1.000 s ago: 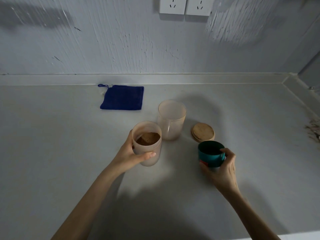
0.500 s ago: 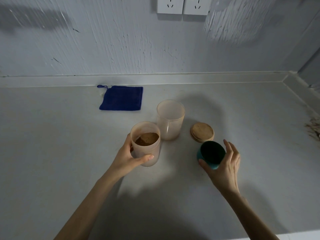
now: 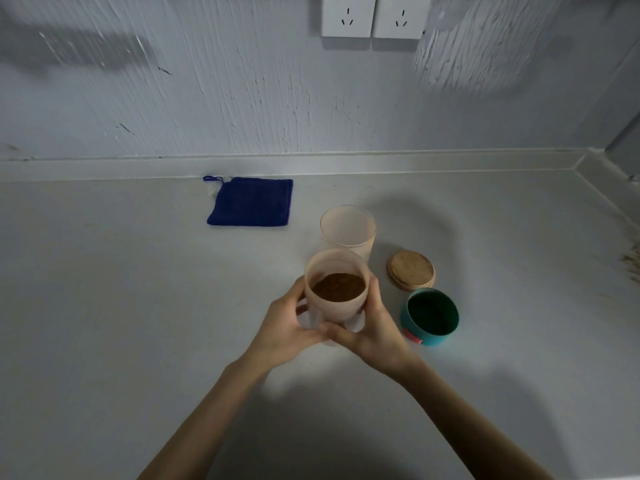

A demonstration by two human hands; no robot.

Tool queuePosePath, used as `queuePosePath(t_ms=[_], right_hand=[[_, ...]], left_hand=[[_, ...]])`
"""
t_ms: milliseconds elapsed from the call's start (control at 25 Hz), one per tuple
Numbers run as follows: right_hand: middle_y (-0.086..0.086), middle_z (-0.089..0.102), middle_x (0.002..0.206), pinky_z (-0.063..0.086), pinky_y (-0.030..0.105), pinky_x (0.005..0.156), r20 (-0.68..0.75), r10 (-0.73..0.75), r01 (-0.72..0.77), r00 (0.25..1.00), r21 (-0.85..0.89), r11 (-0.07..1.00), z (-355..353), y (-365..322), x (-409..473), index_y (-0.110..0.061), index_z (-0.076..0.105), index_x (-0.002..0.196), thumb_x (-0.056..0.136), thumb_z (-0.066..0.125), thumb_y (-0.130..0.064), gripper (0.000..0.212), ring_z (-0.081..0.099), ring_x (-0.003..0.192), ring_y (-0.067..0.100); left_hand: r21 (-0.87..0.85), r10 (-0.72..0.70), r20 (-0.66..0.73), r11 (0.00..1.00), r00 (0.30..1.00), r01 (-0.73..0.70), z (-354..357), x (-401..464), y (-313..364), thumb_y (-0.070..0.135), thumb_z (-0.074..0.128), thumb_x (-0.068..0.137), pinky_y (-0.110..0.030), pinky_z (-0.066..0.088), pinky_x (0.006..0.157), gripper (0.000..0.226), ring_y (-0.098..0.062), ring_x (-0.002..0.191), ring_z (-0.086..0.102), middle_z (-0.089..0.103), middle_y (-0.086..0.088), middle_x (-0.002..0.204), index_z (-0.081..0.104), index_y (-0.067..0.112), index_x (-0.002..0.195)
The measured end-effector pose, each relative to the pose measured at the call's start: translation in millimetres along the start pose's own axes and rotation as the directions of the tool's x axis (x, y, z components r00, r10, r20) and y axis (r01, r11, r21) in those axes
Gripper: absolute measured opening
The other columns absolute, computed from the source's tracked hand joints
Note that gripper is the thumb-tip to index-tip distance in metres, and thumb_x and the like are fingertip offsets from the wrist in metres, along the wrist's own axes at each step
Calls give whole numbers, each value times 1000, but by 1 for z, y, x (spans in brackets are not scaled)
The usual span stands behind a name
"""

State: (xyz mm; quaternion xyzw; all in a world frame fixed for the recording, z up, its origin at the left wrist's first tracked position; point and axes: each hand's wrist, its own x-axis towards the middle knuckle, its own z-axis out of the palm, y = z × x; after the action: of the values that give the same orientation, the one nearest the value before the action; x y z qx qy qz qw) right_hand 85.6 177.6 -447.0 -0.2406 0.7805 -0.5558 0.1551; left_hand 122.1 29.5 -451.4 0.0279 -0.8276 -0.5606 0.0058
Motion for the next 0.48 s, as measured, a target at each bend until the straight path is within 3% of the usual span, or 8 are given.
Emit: queuePosePath(t_ms=[160,280,360,480], right_hand=[[-11,53,116,41,5,84,-96,-25,32,995,75,997,-24,-17,3,-36,31,117,64,77,-17,73,51,107,-10],[-8,59,112,46,12,85,-175,-29,39,984,55,998,-49,-31,6,-33,39,114,58,81,-25,71,58,103,-1],[-13,58,110,46,17,87,-220,-28,19,975,-44,999,-69,-38,10,-35,38,114,58,81,-27,71,59,101,1],[4,54,123,43,30,92,-268,-30,-55,963,-302,952,-97,-42,26,-20,34,128,59,80,-27,83,53,109,17]], left_hand=[[40,90,74,995,993,-93,-2,16,24,16,73,70,7,37,77,67,10,95,48,45,28,106,35,29,124],[-27,116,134,993,984,-114,-13,27,34,17,71,73,-3,46,79,51,6,97,56,55,21,107,44,38,111],[-79,138,78,988,987,-132,-21,35,33,15,69,75,-14,51,83,42,3,99,59,59,18,105,50,37,105],[11,138,-80,990,987,-137,-23,53,21,16,66,77,-16,47,87,46,-6,112,52,54,13,117,47,20,119]])
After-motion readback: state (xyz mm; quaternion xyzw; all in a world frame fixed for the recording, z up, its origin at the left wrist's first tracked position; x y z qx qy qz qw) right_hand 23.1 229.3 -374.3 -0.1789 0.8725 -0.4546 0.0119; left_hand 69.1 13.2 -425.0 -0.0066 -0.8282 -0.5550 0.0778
